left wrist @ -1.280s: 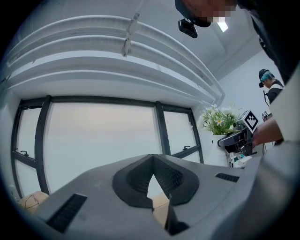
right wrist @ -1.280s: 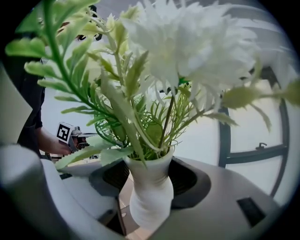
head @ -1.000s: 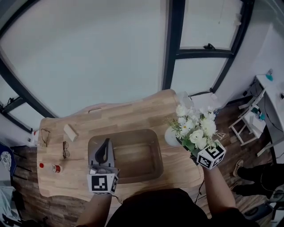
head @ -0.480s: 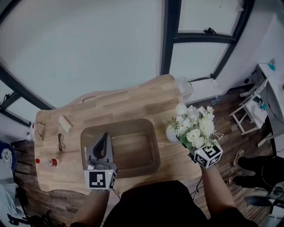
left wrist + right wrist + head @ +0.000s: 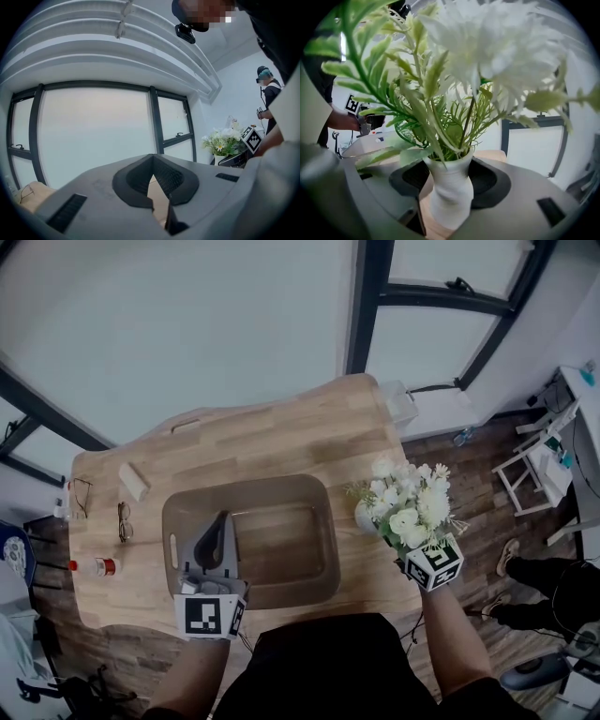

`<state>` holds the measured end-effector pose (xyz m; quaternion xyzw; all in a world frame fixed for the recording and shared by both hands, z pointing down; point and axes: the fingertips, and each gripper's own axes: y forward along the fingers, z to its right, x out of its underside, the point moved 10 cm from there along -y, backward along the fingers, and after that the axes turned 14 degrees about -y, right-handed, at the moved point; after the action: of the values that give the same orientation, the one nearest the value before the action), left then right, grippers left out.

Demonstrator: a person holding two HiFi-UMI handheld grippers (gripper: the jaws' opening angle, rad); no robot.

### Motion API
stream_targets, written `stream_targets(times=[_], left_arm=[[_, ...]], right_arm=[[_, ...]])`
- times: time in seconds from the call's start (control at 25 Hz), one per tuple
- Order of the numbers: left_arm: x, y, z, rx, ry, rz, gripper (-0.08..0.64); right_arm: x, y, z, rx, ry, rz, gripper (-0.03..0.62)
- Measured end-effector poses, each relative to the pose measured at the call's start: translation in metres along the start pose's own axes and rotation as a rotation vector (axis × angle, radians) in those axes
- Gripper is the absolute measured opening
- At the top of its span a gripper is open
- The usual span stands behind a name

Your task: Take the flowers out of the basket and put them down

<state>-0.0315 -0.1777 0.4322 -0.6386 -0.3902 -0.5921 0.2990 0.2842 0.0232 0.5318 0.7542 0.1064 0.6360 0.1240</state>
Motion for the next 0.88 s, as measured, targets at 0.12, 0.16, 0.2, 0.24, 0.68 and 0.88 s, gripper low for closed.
stream_targets(times=[0.12,0.16,0.2,0.24,0.68,0.88], left_arm=[[0.003,0.002,0.000,-0.005,-0.004,-0.010,0.005],[0.004,0.002,0.000,-0.008,-0.005,-0.013,0.005],[0.005,0.003,0.000,-0.012,-0.007,-0.017,0.005],[0.006,0.004,0.000,-0.016,-0.010,-0.021,0.005],[0.016,0.011,0.001,-0.047,-0.025,-0.043,0.005],[0.017,0.001,-0.002,-0.060,-0.036,-0.021,0.005]], right_arm=[[0.008,0.006,0.000,-0.006,0.004,-0.014,0.278],[0.010,0.008,-0.001,-0.009,0.002,-0.019,0.278],[0.013,0.010,-0.001,-0.013,0.000,-0.023,0.278],[0.015,0.012,-0.002,-0.017,-0.002,-0.027,0.278],[0.030,0.028,-0.007,-0.059,-0.054,-0.035,0.278],[0.035,0.030,-0.011,-0.051,-0.030,-0.033,0.279]])
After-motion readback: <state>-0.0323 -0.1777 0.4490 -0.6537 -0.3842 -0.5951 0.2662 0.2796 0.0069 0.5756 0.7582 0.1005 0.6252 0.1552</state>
